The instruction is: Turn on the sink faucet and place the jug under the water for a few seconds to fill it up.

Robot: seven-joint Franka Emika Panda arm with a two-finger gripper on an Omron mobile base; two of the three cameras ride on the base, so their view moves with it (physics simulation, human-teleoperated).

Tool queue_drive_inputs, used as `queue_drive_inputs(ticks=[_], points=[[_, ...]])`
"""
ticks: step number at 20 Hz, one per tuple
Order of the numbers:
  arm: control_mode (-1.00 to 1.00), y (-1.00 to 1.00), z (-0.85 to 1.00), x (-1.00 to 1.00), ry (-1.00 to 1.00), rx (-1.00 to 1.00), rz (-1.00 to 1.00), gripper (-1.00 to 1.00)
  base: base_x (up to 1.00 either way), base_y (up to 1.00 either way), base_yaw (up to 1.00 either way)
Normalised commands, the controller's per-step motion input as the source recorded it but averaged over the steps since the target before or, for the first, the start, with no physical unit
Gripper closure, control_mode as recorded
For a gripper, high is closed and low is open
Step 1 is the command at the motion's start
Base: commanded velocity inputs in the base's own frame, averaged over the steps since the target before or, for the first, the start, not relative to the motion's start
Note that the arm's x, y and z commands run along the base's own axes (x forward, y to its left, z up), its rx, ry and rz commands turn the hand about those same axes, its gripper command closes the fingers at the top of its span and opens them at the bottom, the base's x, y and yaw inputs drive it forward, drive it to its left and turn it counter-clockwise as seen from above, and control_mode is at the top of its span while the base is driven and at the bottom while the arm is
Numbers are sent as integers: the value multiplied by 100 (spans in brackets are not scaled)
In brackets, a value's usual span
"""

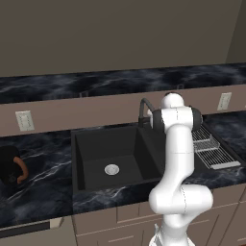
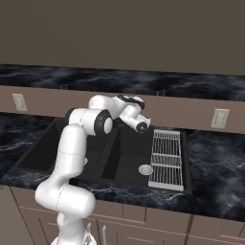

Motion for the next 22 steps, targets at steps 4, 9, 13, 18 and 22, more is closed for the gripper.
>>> queue_drive_inputs(ticks=[4, 9, 13, 18, 22], points=[[-100, -92, -32, 0, 8, 18, -5, 100, 0, 0, 0], [-100, -88, -39, -5, 4, 15, -7, 100, 0, 0, 0], [-100, -82, -34, -27, 4, 17, -7, 100, 0, 0, 0], [-100, -67, -32, -27, 5, 13, -8, 100, 0, 0, 0], [-100, -51, -14, -34, 1, 11, -13, -100, 0, 0, 0]])
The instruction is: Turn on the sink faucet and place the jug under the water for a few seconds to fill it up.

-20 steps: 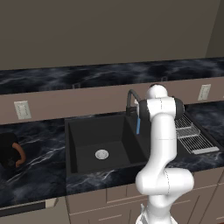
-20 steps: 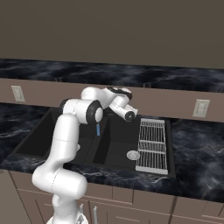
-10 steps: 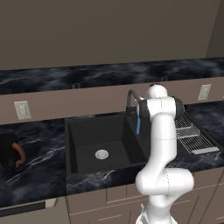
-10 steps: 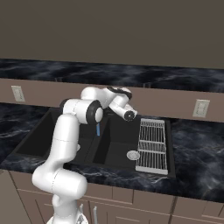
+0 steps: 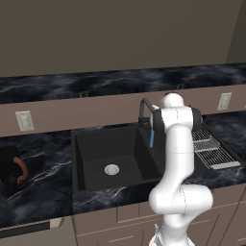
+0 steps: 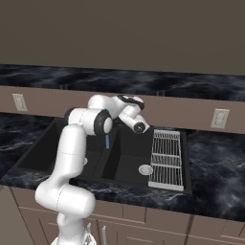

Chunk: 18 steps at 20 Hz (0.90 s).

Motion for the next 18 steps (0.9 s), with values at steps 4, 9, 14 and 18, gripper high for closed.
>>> queue_drive_inputs(ticks=[4, 9, 14, 18], points=[[-100, -69, 0, -60, 0, 18, -14, -100, 0, 0, 0], [-100, -73, 27, -89, -10, 20, -6, -100, 0, 0, 0], [-100, -46, 84, -100, -19, 15, -5, -100, 0, 0, 0], [-100, -2, 100, -89, -13, 7, -5, -100, 0, 0, 0]])
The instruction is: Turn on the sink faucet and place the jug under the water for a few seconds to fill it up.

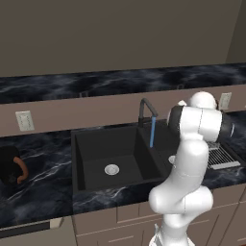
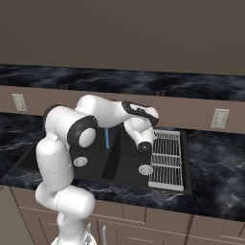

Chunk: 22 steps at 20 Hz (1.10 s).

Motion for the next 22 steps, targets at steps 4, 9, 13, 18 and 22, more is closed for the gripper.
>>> queue_drive_inputs(ticks=[4, 9, 13, 18, 22], points=[[-100, 9, 100, -74, -5, 0, -3, -100, 0, 0, 0], [-100, 35, 100, -70, 0, -12, 0, -100, 0, 0, 0], [-100, 58, 100, -62, 1, -20, 0, -100, 0, 0, 0], [-100, 79, 100, -50, 8, -30, 3, -100, 0, 0, 0], [-100, 92, 91, -51, 15, -39, 6, -100, 0, 0, 0]])
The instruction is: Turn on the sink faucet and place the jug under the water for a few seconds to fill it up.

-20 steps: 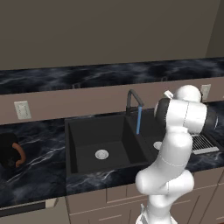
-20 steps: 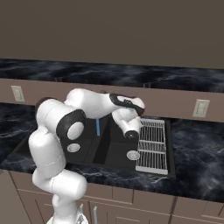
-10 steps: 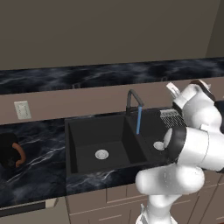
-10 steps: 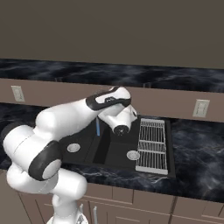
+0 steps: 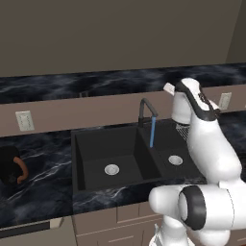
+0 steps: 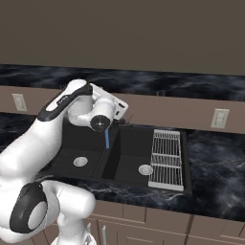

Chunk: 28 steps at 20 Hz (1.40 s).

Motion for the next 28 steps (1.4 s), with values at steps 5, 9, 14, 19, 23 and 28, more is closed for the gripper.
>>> queue_drive_inputs(ticks=[5, 9, 14, 19, 23, 28], points=[[-100, 100, 71, -48, 20, -43, 11, -100, 0, 0, 0], [-100, 100, 76, -39, 26, -42, 13, -100, 0, 0, 0], [-100, 100, 72, -37, 39, -34, 14, -100, 0, 0, 0], [-100, 100, 28, -39, 55, -24, 19, -100, 0, 0, 0], [-100, 100, -67, -35, 34, -15, 25, -100, 0, 0, 0], [-100, 97, -100, -25, 7, -1, 27, -100, 0, 0, 0]])
